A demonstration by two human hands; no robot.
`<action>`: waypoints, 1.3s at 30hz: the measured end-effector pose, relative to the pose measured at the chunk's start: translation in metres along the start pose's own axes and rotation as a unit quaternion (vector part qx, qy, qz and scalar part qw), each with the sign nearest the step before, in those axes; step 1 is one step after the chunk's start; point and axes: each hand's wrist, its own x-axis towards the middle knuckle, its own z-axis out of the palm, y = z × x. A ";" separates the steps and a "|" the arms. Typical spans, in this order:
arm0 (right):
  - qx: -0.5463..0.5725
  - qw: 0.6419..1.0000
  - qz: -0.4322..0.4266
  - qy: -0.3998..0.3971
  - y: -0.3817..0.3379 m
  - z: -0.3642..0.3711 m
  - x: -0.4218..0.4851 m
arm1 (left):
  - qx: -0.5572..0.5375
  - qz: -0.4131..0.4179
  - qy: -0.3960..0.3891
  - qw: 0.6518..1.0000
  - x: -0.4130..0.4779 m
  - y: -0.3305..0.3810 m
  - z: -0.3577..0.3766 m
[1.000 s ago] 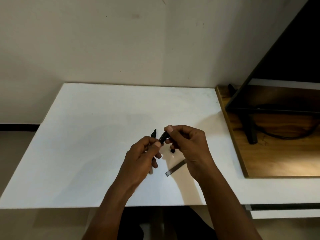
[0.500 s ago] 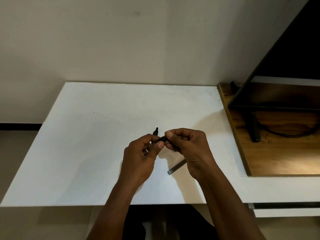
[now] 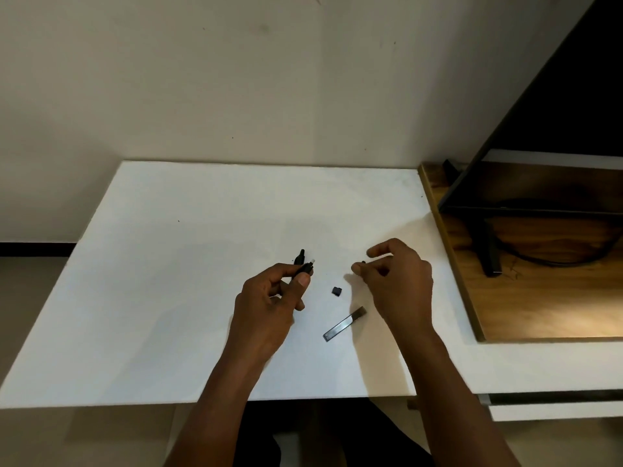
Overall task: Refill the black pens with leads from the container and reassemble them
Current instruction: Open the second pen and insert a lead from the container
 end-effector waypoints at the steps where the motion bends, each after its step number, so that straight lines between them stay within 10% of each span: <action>1: -0.042 0.999 -0.009 -0.004 0.000 0.000 0.000 | 0.003 -0.001 0.005 1.000 0.000 -0.001 0.000; 7: -0.135 0.989 -0.036 -0.055 0.000 0.007 -0.004 | 0.007 -0.003 0.012 1.000 0.001 -0.002 0.001; 18: 0.069 0.995 -0.039 0.062 -0.002 0.001 0.001 | 0.021 -0.006 0.012 1.000 0.003 -0.005 -0.002; 24: 0.267 0.943 0.030 -0.197 -0.016 0.005 -0.008 | 0.048 0.006 0.003 0.999 0.003 -0.005 -0.001; 39: 0.397 0.892 0.153 -0.152 -0.012 0.005 -0.005 | 0.047 0.010 -0.047 0.998 0.000 0.000 0.002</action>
